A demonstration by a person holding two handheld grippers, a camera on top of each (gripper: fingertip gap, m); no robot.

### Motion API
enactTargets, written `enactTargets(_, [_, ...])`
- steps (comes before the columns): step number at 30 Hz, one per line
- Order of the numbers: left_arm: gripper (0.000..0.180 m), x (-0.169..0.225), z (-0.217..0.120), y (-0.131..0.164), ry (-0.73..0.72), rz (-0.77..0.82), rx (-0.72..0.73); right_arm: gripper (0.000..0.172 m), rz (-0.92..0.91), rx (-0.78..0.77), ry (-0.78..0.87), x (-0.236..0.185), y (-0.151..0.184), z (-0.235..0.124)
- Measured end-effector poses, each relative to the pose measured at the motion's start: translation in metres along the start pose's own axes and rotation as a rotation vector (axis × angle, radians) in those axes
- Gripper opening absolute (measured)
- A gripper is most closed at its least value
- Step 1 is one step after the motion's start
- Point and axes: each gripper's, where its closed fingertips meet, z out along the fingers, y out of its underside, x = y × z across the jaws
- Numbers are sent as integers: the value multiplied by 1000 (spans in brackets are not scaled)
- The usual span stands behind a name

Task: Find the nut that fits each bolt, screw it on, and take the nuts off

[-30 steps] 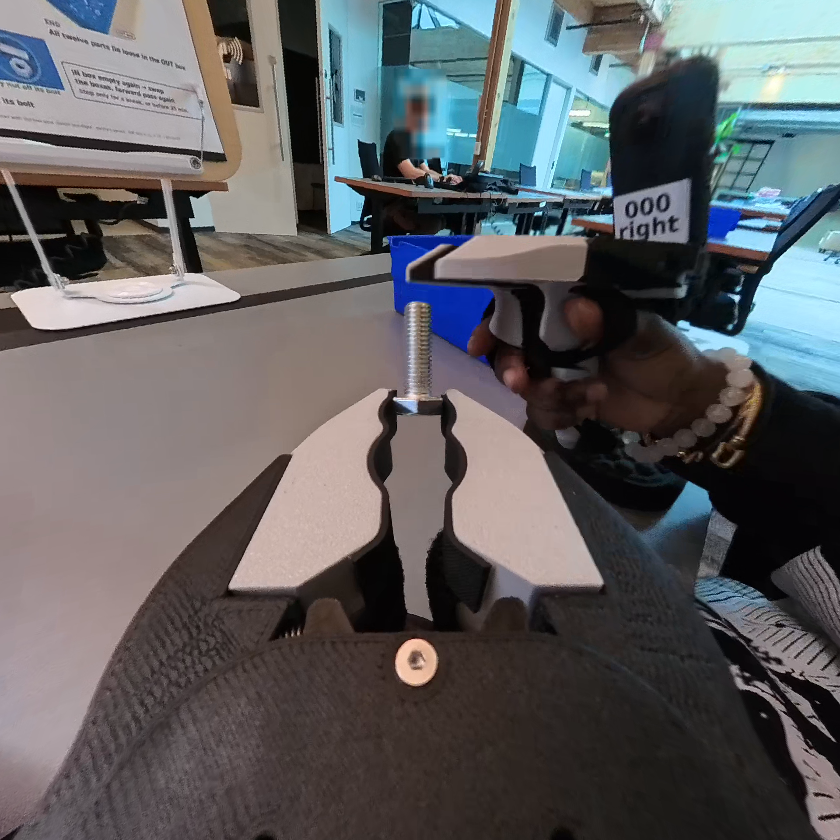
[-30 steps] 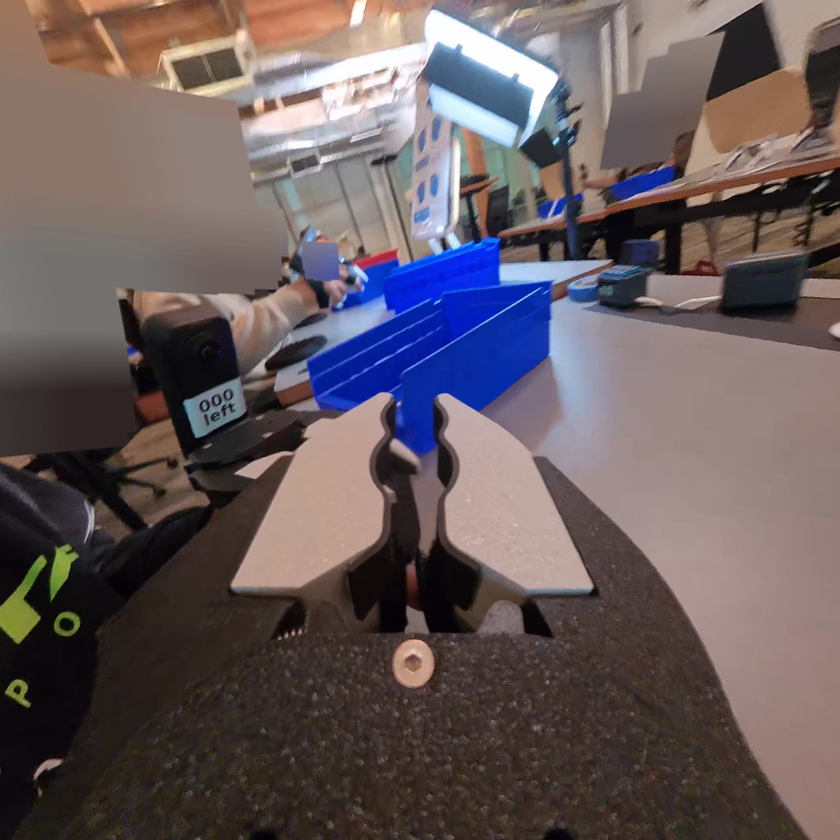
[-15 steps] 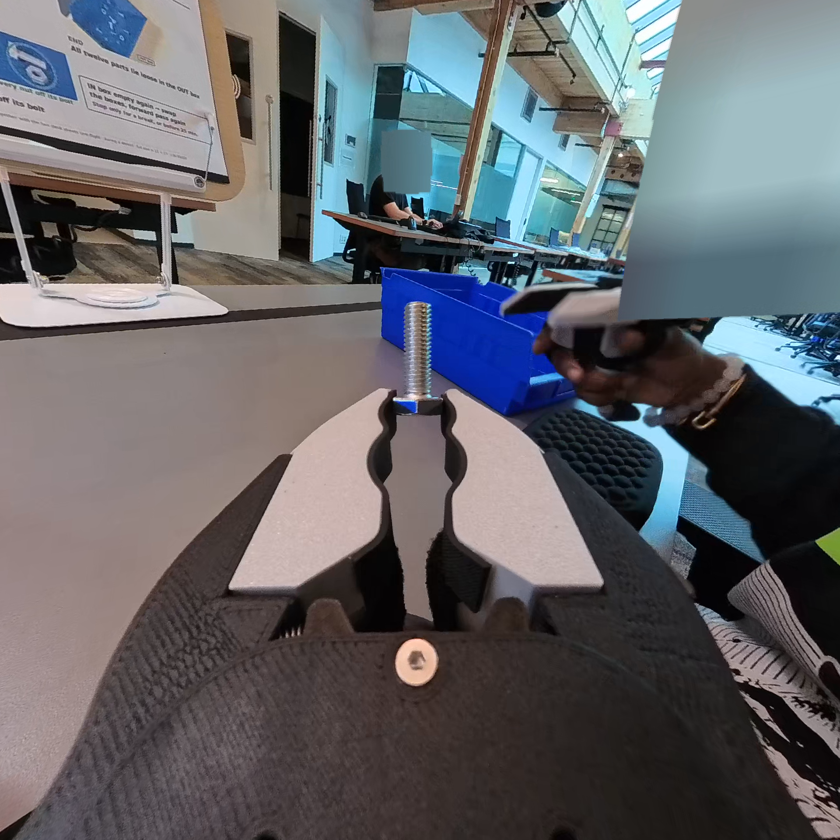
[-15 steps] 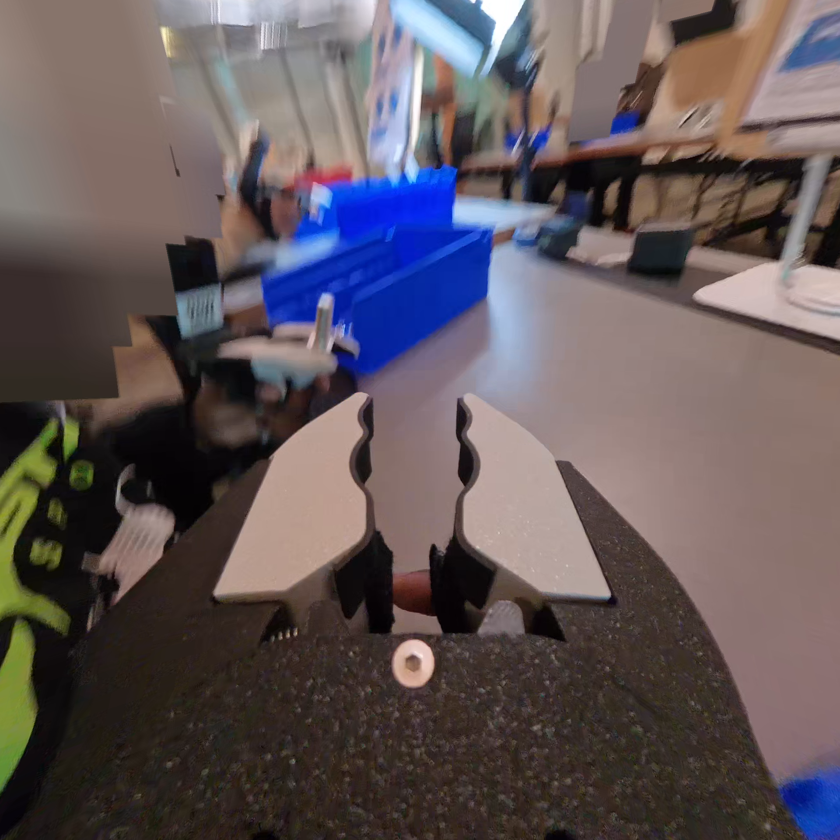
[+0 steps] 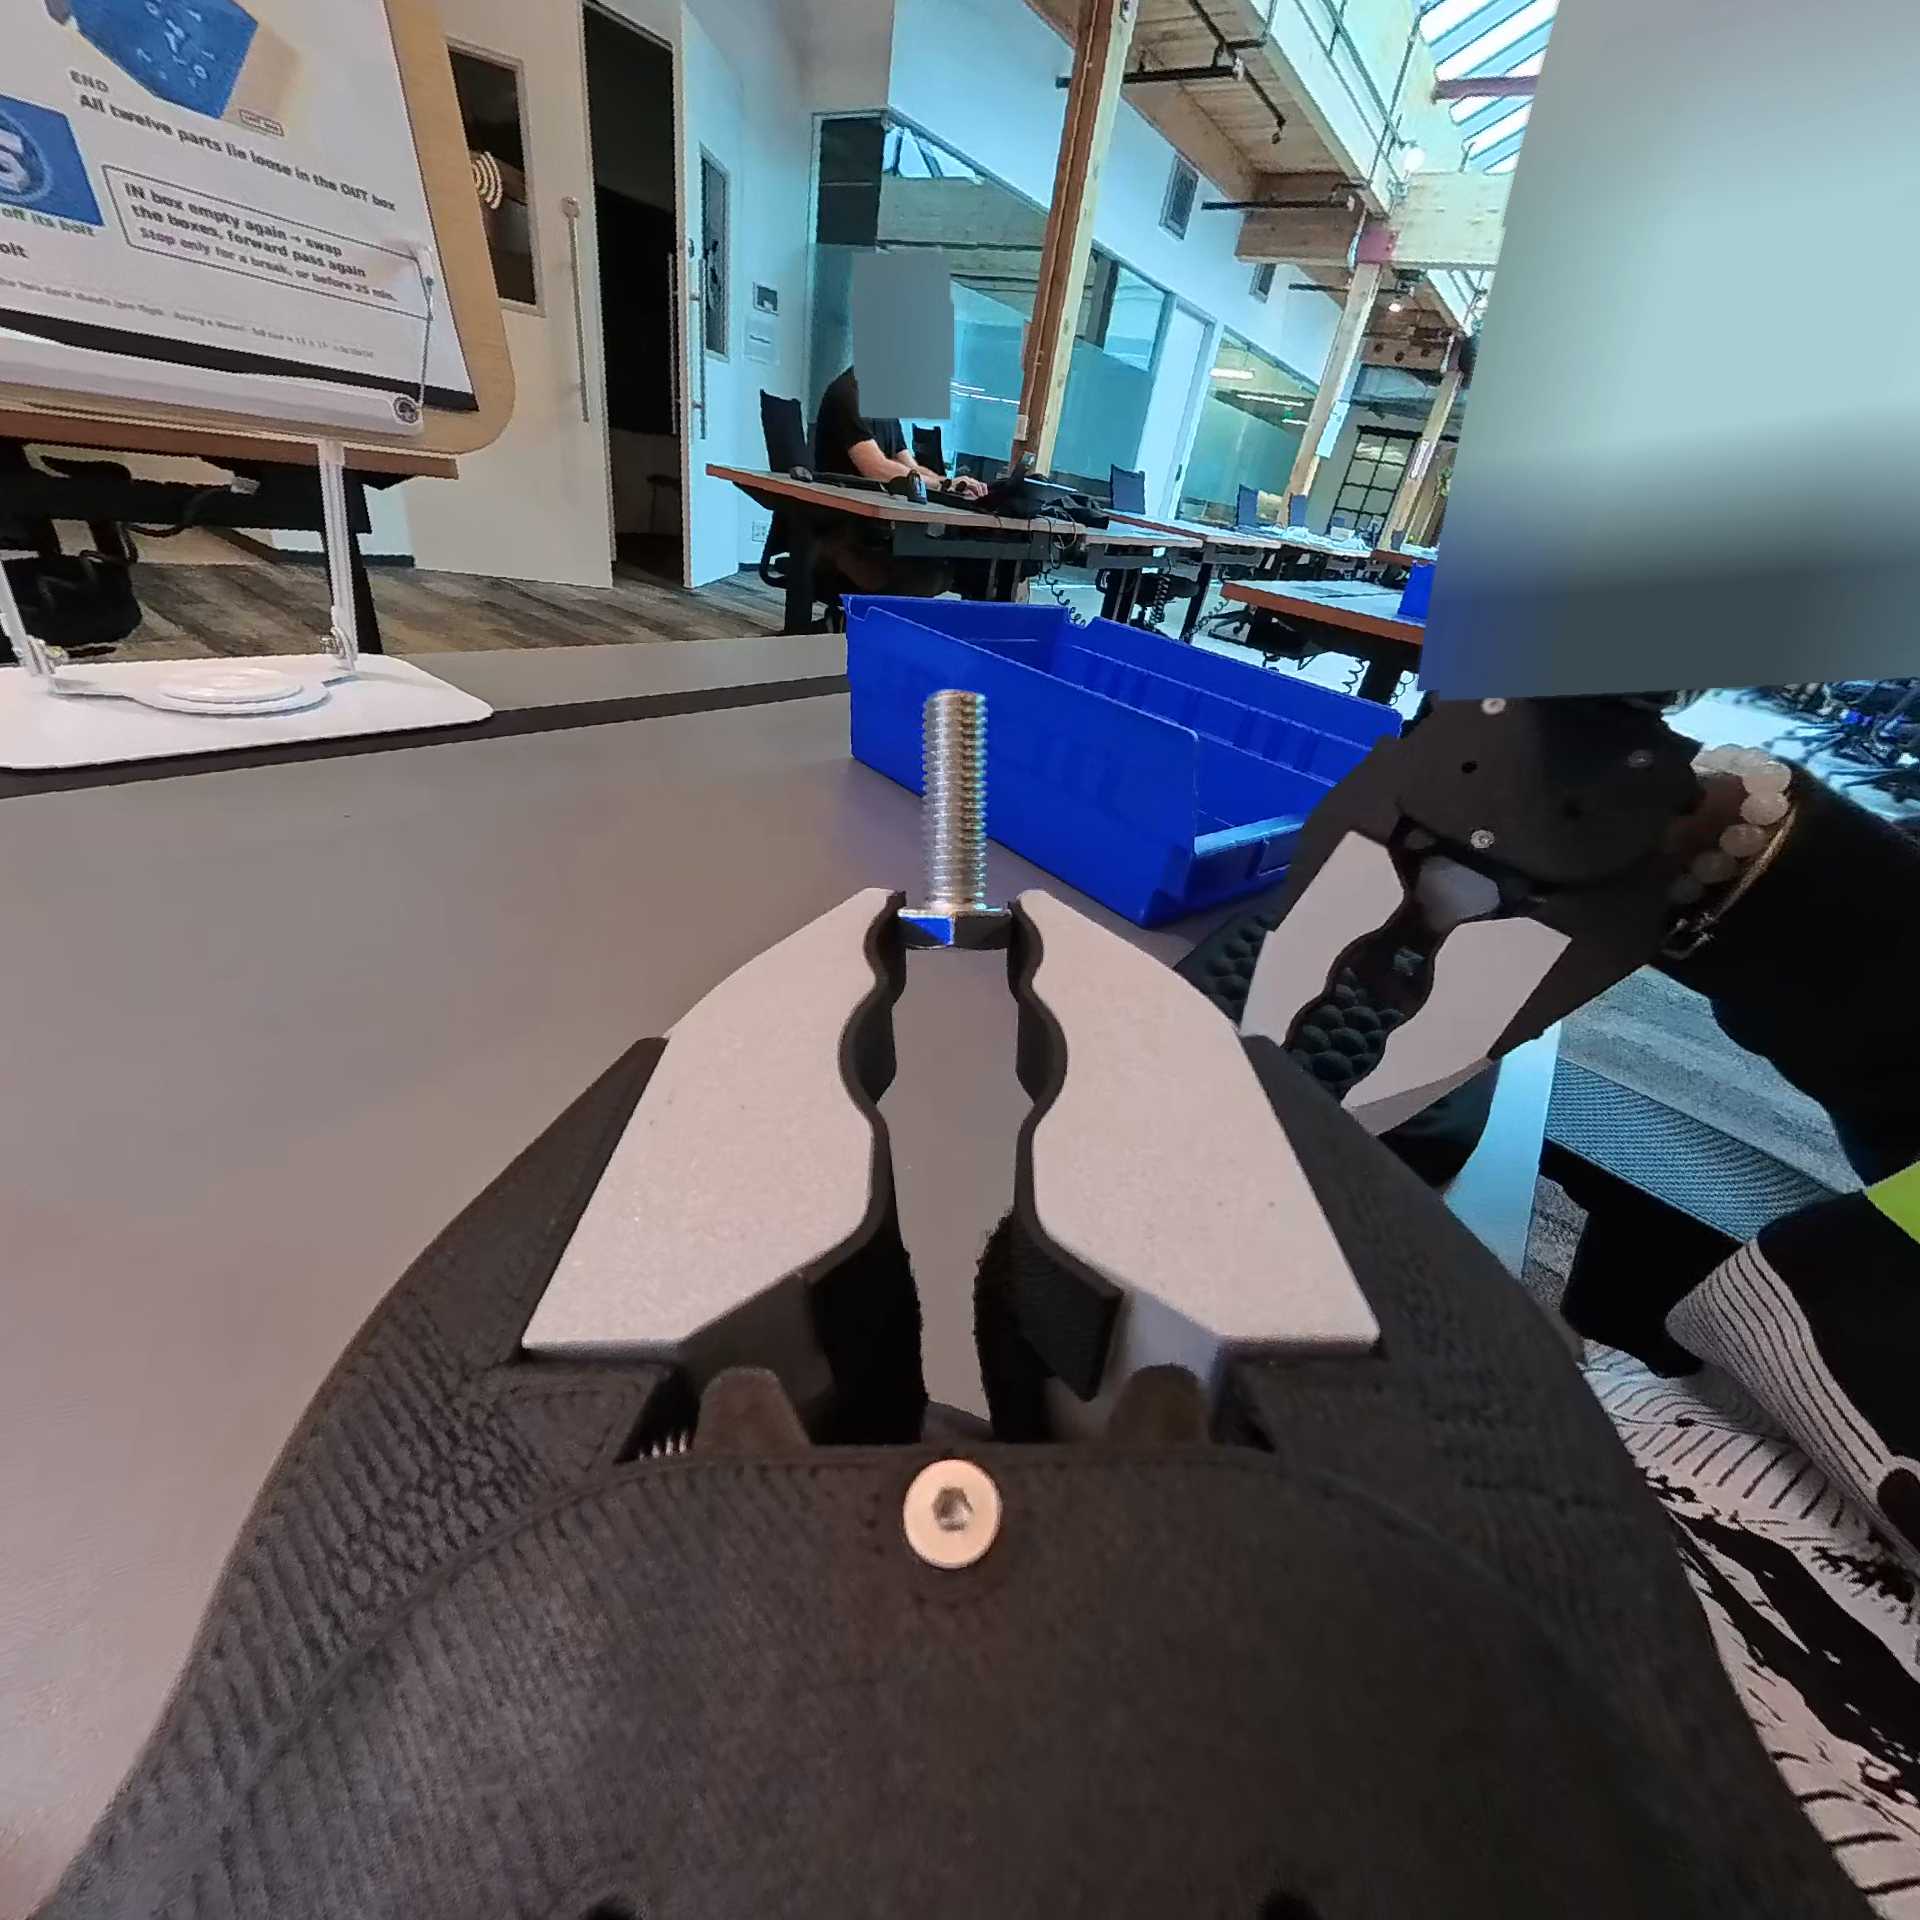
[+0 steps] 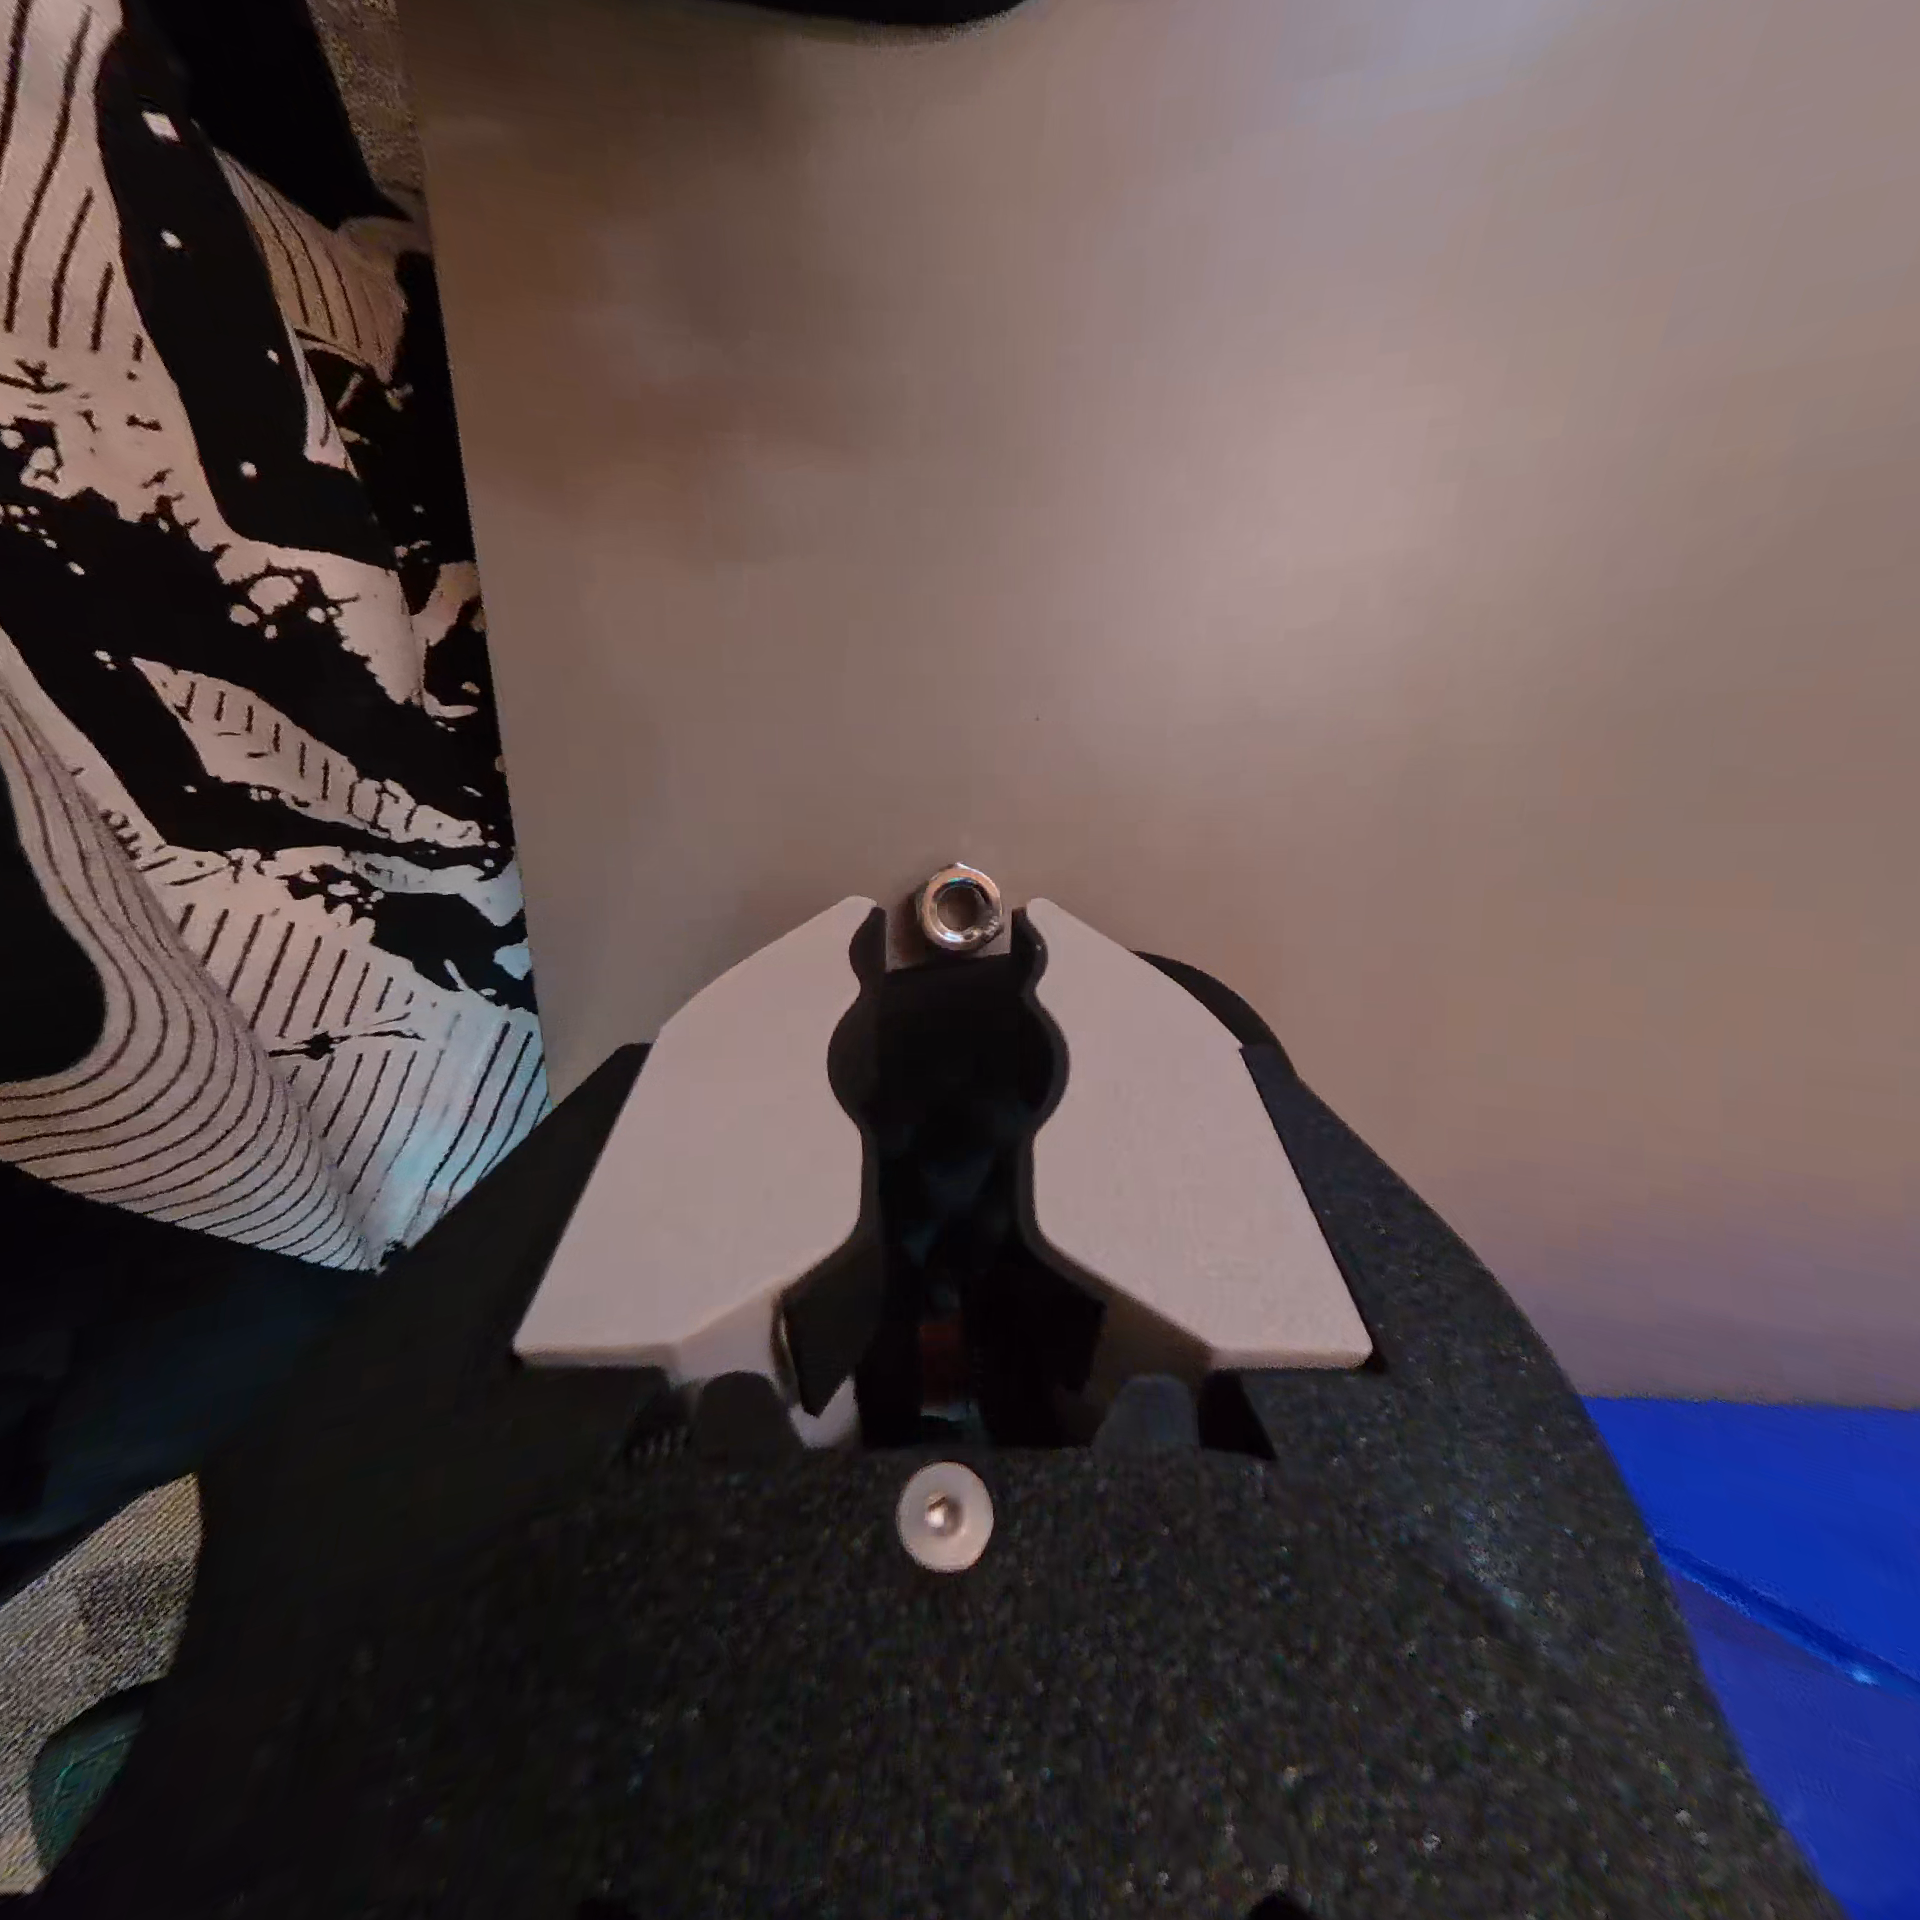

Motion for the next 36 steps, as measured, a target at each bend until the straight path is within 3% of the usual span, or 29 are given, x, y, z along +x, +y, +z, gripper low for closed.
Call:
enactTargets(7, [19,4,1,1,21,14,-8,25,-61,-133,-66,2,5,4])
enactTargets(12, [19,4,1,1,21,13,-6,32,-1,-209,-123,-3,4,4])
enactTargets(26, [19,13,-1,-2,93,28,21,17,-53,-240,-120,3,2,10])
enactTargets(30, [18,28,-6,-7,229,30,67,17,-124,-100,-161,5,-30,-9])
enactTargets(36, [18,55,-15,-8,464,6,68,17,-408,176,-196,7,-122,-71])
